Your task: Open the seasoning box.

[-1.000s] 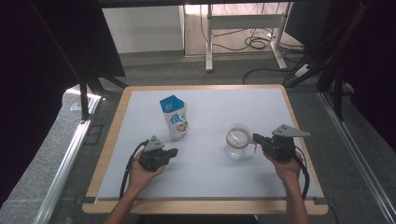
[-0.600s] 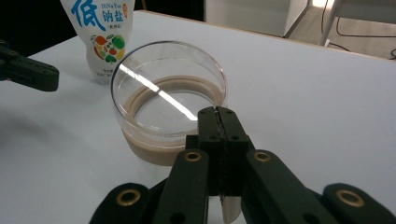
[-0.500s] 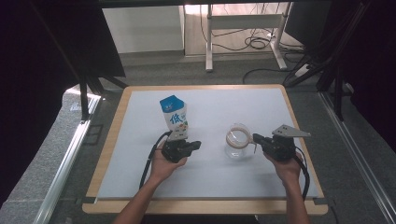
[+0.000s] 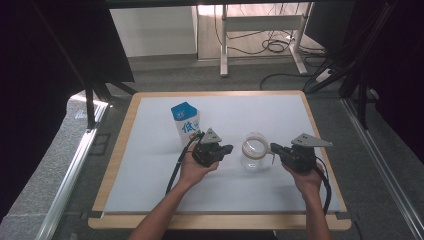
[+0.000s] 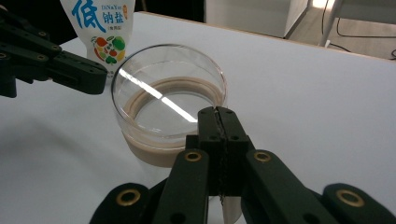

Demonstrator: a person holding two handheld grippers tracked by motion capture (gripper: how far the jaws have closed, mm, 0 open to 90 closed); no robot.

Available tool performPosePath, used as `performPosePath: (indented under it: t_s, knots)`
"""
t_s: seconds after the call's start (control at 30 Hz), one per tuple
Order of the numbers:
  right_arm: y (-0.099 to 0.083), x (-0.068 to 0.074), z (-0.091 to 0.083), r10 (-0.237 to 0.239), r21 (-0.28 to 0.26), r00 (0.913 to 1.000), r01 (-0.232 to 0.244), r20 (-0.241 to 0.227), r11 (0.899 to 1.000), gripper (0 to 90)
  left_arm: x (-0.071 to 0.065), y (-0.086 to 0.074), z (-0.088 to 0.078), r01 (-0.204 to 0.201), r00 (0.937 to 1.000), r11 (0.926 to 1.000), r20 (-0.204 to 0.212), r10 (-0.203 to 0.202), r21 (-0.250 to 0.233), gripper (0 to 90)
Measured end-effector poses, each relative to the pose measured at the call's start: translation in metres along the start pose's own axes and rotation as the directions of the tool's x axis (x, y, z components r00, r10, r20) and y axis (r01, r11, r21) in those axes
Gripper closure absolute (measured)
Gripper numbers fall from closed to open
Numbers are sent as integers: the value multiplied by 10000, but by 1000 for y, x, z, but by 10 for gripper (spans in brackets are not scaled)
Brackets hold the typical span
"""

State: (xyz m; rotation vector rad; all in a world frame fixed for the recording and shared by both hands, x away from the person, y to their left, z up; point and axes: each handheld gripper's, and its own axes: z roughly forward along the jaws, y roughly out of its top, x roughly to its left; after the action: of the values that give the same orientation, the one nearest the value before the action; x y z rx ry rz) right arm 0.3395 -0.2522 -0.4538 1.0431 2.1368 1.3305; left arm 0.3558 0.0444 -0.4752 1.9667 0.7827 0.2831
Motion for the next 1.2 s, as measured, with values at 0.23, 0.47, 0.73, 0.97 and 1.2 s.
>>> performPosePath:
  t_s: [0.23, 0.47, 0.73, 0.97, 1.2]
  knots:
    - [0, 0, 0, -3, -8, 10000, 3, -15, 10000, 898, -3, 7, 9, -112, 9998, 9999, 159, 110, 124, 900]
    - [0, 0, 0, 39, -19, 10000, -39, -37, 10000, 898, -4, 14, 13, -131, 9994, 9998, 313, 127, 142, 900]
    - [0, -1, 0, 39, -20, 10000, -39, -45, 10000, 899, -5, 16, 19, -170, 9987, 9995, 489, 156, 279, 900]
    - [-1, -1, 0, 20, -27, 10000, -20, -17, 10000, 898, -9, 21, 20, -263, 9981, 9995, 554, 251, 200, 900]
    - [-1, 18, -6, -194, -183, 9996, 191, -188, 9997, 896, -9, 25, 19, -178, 9975, 9997, 687, 168, 140, 900]
